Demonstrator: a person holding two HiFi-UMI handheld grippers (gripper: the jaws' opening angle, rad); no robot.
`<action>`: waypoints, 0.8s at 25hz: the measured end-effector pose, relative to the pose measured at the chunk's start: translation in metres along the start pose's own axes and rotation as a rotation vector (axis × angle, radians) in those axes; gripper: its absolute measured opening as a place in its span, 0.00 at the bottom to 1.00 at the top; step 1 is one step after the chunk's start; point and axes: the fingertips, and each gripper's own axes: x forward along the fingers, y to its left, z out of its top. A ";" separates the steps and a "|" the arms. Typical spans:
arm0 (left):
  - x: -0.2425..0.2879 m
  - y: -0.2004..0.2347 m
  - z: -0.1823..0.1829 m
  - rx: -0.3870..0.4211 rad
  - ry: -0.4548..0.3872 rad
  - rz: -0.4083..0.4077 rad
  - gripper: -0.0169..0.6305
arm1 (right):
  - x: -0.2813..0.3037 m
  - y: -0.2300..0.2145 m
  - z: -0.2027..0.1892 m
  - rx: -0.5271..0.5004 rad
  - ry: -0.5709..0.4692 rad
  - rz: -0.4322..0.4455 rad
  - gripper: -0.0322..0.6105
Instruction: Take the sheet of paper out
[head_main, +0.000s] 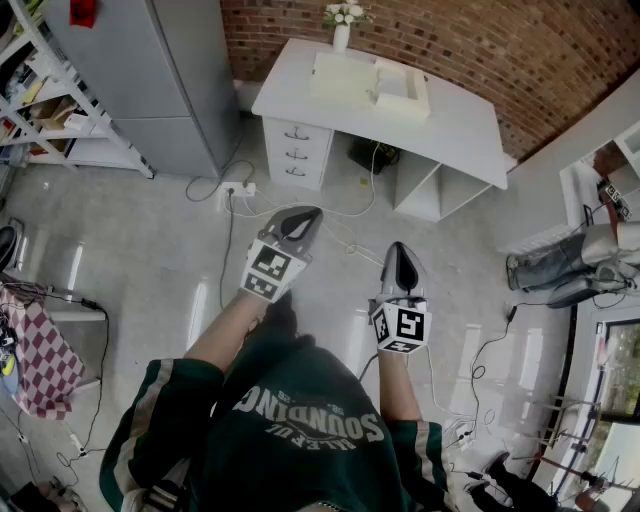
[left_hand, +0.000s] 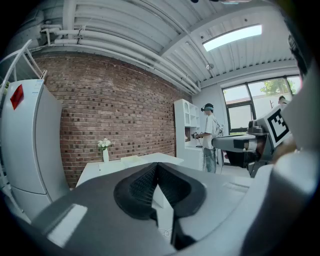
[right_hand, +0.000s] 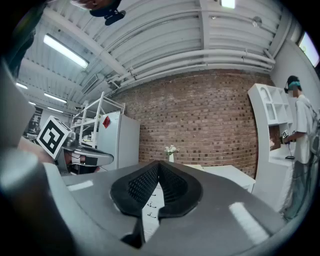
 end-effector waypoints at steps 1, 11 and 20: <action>-0.001 0.000 0.000 0.000 0.000 -0.001 0.04 | 0.000 0.000 0.000 -0.001 0.001 -0.001 0.03; -0.003 -0.002 -0.002 -0.005 0.005 0.000 0.04 | -0.001 0.003 -0.005 0.017 0.017 0.012 0.03; -0.002 -0.006 -0.002 -0.002 -0.001 0.001 0.04 | -0.003 0.005 -0.008 0.013 0.023 0.023 0.03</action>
